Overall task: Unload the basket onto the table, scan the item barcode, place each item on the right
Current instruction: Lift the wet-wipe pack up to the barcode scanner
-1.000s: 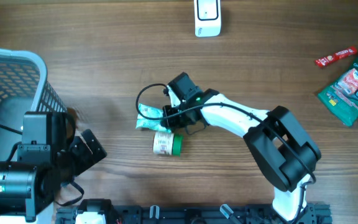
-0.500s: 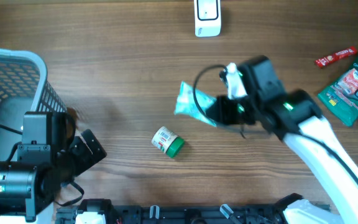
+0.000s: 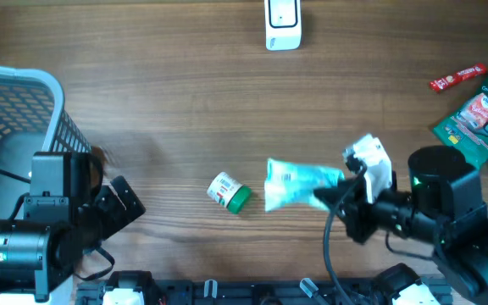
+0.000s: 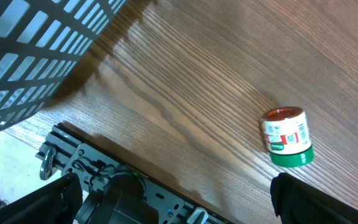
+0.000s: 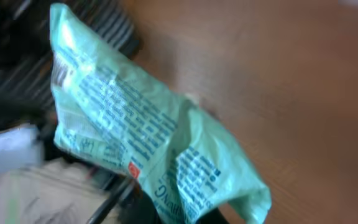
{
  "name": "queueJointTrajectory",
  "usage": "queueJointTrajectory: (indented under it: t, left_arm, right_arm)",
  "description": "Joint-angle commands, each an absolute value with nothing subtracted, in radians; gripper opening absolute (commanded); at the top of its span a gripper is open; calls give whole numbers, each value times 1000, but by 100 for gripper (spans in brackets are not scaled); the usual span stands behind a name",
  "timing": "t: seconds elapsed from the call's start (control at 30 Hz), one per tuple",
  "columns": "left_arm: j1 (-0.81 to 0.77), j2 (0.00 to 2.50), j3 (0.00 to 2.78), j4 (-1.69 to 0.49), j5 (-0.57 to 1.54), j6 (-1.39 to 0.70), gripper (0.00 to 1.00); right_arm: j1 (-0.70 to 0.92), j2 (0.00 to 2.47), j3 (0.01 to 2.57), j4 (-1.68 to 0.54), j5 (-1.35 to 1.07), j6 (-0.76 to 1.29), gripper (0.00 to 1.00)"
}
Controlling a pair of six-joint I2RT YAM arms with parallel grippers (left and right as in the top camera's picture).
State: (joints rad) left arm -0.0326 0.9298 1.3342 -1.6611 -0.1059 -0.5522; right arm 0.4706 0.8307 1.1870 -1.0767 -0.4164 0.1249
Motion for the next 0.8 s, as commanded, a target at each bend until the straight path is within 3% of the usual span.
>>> queueJointTrajectory:
  t: [0.0, 0.13, 0.23, 0.37, 0.5, 0.57, 0.63, 0.7, 0.77]
  left_arm:
    - [-35, 929, 1338, -1662, -101, -562, 100]
    - [-35, 929, 1338, -1662, -101, -562, 100]
    - [-35, 929, 1338, -1662, -101, -562, 100]
    - [-35, 929, 1338, -1662, -101, -562, 100]
    - [-35, 929, 1338, -1662, -101, -562, 100]
    - [-35, 929, 1338, -1662, -101, -562, 100]
    - [-35, 929, 1338, -1662, -101, -562, 100]
    - [-35, 929, 1338, -1662, -101, -562, 100]
    - [-35, 929, 1338, -1662, -101, -562, 100]
  right_arm:
    - [471, 906, 1160, -952, -108, 105, 5]
    - [472, 1099, 1160, -700, -46, -206, 5]
    - [472, 1273, 1160, -673, -12, -555, 5]
    - [471, 1433, 1160, -529, 332, -738, 4]
    - [471, 1591, 1160, -125, 484, -1025, 5]
    - [456, 1713, 1160, 274, 716, -1370, 5]
    - [426, 1815, 1160, 571, 690, -1593, 4]
    - [392, 1901, 1164, 668, 594, -1727, 5]
    - [364, 2010, 1227, 753, 524, -1727, 5]
